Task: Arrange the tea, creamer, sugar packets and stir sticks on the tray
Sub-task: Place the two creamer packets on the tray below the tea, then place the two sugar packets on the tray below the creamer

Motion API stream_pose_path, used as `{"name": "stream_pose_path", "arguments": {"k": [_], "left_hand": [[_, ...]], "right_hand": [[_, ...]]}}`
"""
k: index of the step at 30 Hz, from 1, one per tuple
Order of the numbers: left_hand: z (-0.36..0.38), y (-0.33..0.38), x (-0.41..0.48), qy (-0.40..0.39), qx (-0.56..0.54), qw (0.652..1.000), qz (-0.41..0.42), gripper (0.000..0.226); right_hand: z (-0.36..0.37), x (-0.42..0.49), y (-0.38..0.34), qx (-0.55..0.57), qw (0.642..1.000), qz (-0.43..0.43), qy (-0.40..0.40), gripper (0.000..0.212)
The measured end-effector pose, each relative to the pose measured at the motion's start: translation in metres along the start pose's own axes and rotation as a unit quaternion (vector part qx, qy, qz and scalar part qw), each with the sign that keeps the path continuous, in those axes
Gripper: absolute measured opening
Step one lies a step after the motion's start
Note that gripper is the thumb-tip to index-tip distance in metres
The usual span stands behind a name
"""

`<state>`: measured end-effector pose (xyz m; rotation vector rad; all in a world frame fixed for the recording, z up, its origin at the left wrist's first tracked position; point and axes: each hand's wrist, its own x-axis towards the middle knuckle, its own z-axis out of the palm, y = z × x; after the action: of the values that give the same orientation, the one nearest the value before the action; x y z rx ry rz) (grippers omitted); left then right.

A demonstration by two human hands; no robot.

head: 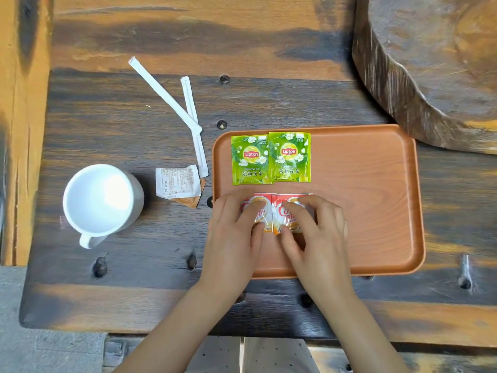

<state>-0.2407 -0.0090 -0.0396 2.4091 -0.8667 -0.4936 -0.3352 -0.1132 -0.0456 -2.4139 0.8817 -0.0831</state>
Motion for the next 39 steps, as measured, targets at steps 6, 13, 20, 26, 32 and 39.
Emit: {"name": "stream_pose_path", "arguments": {"k": [6, 13, 20, 26, 32, 39], "left_hand": [[-0.004, 0.004, -0.001, -0.004, 0.005, 1.000, -0.002, 0.030], [-0.050, -0.017, 0.031, 0.084, 0.122, 0.989, -0.023, 0.034], [-0.090, -0.055, 0.076, -0.143, 0.298, 0.937, -0.111, 0.046], [-0.095, -0.059, 0.093, -0.235, 0.305, 0.918, -0.092, 0.030], [-0.118, -0.061, 0.093, -0.183, 0.134, 0.967, -0.114, 0.022], [-0.145, -0.065, 0.086, -0.033, -0.086, 0.989, -0.114, 0.011]], "right_hand": [[0.001, 0.000, -0.002, 0.016, 1.000, 0.001, 0.009, 0.032], [-0.008, 0.006, -0.013, 0.078, 0.996, -0.026, 0.047, 0.027], [0.001, 0.050, -0.065, 0.026, 0.991, -0.132, 0.004, 0.015], [0.025, 0.076, -0.107, -0.068, 0.977, -0.181, -0.084, 0.027], [0.035, 0.093, -0.116, -0.015, 0.978, -0.164, -0.128, 0.026], [0.021, 0.108, -0.121, 0.265, 0.950, -0.030, -0.163, 0.007]]}}
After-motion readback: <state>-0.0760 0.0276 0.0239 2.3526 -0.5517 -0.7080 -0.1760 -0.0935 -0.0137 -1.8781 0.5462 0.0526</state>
